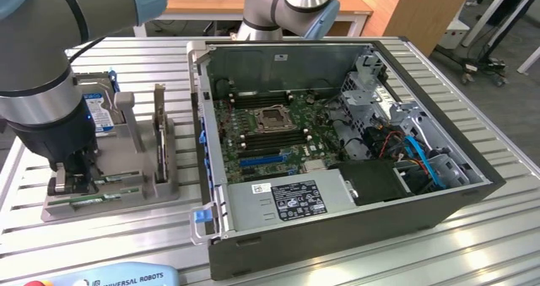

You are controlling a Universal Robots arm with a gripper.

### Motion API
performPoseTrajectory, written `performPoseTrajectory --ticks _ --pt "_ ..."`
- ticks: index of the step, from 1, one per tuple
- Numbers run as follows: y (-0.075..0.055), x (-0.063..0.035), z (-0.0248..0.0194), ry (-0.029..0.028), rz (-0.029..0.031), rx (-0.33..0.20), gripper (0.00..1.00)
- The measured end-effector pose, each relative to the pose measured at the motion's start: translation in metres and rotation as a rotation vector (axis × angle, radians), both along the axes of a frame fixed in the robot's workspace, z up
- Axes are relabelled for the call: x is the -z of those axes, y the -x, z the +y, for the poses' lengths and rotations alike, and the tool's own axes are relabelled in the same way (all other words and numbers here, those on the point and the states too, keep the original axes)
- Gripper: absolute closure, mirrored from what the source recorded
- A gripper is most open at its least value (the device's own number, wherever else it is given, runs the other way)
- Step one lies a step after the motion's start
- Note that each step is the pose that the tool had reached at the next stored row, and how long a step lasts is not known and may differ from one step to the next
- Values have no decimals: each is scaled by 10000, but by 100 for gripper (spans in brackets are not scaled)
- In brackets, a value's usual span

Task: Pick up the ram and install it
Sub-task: 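Pick up the ram and move it above insertion slot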

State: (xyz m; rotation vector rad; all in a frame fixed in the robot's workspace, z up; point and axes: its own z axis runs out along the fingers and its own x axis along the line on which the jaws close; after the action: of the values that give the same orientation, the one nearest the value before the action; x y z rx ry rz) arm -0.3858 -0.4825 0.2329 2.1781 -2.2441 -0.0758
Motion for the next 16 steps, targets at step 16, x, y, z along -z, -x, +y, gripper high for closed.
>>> performPoseTrajectory --ticks 16 --pt "0 199 -1 0 -1 -40 65"
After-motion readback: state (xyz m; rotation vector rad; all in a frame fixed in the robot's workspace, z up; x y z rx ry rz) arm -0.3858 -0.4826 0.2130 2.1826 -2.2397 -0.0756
